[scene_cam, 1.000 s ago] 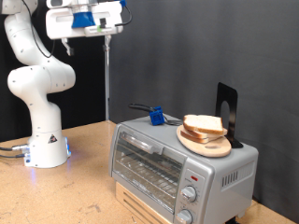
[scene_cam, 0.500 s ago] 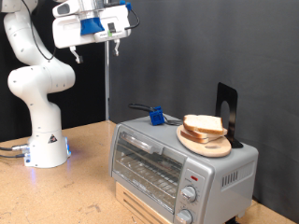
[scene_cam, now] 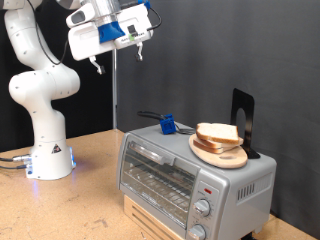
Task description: Make a piece of toast with the oven
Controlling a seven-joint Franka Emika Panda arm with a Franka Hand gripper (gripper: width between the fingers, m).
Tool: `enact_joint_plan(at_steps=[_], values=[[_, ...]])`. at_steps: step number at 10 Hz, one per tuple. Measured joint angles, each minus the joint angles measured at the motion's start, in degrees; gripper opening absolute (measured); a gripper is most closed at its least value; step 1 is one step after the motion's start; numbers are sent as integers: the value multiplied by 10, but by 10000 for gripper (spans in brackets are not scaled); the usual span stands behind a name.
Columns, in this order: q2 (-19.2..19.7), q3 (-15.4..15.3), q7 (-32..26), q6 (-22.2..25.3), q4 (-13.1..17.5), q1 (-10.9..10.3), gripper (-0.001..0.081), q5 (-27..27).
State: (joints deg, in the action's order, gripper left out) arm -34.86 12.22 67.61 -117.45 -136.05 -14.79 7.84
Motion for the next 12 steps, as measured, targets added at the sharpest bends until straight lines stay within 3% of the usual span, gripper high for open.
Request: enact_joint_plan(at_steps=[2, 4, 9, 12], values=[[2, 47, -128, 70, 11, -40, 808, 57], [25, 77, -194, 99, 26, -60, 808, 77], [101, 82, -203, 12, 28, -57, 808, 56], [124, 82, -199, -26, 20, -51, 808, 32]])
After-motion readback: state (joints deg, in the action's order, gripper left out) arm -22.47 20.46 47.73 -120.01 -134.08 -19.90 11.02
